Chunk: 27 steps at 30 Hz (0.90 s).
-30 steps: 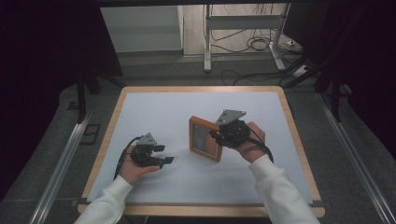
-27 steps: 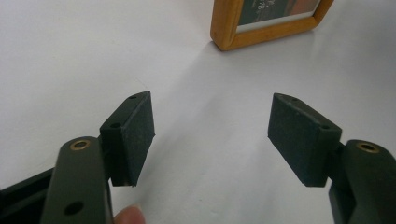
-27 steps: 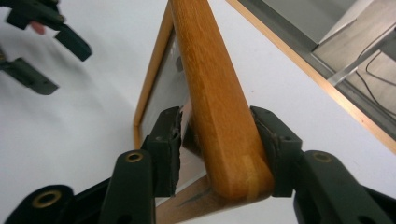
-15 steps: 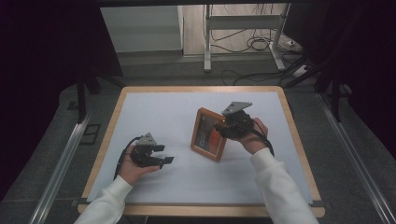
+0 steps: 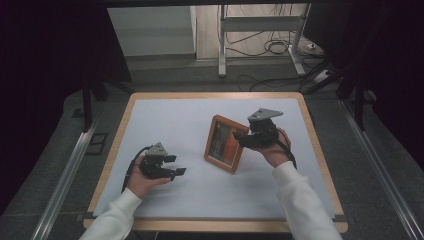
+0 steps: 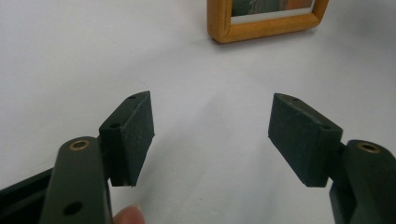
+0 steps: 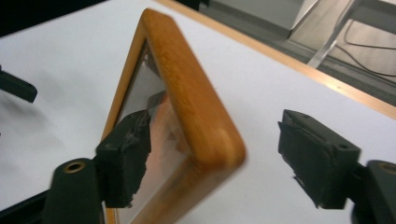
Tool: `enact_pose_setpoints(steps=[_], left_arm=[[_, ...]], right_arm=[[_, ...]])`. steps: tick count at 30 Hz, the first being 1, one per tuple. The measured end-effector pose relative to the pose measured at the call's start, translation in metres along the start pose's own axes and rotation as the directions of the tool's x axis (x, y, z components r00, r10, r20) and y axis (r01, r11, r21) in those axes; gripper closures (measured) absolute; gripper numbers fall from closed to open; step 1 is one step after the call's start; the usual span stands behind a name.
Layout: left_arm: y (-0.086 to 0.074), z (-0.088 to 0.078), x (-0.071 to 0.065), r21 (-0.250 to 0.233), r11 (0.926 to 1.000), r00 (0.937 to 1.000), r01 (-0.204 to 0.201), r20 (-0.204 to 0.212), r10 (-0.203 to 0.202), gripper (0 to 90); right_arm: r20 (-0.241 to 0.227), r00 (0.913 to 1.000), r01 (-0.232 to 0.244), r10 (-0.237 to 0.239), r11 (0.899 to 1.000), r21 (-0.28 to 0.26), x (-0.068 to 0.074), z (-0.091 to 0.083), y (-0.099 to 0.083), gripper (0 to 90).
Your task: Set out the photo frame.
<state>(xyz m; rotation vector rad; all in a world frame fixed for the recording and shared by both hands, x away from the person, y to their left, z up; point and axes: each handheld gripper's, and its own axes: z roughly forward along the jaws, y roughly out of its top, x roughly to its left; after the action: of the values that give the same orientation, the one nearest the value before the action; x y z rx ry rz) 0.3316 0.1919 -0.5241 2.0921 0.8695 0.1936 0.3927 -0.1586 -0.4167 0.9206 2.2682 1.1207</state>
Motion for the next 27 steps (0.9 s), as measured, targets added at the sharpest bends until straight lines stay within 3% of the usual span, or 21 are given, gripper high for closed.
enact_pose_setpoints(steps=[11, 16, 22, 24, 27], left_arm=[[0.000, 0.001, -0.002, 0.002, 1.0000, 1.0000, 0.001, 0.000, -0.001, 30.6], [0.000, 0.002, -0.002, 0.005, 1.0000, 1.0000, 0.001, 0.000, -0.001, 30.6], [0.000, 0.003, -0.004, 0.006, 1.0000, 1.0000, -0.006, -0.003, 0.006, 30.5], [0.001, 0.003, -0.005, 0.005, 1.0000, 1.0000, -0.008, -0.002, 0.008, 30.6], [0.001, 0.002, -0.005, 0.002, 0.9999, 0.9999, -0.011, 0.000, 0.011, 30.6]], right_arm=[[0.016, 0.9979, -0.062, 0.063, 0.997, -0.042, 0.004, -0.039, -0.040, 21.1], [-0.011, 0.9965, -0.083, 0.083, 0.996, -0.043, 0.011, -0.048, -0.066, 25.6], [-0.075, 0.9937, -0.087, 0.084, 0.995, -0.040, 0.022, -0.054, -0.091, 41.4], [-0.089, 0.9926, -0.086, 0.083, 0.996, -0.037, 0.025, -0.054, -0.096, 55.3], [-0.171, 0.9803, -0.102, 0.099, 0.995, -0.010, 0.025, -0.053, -0.101, 77.0]])
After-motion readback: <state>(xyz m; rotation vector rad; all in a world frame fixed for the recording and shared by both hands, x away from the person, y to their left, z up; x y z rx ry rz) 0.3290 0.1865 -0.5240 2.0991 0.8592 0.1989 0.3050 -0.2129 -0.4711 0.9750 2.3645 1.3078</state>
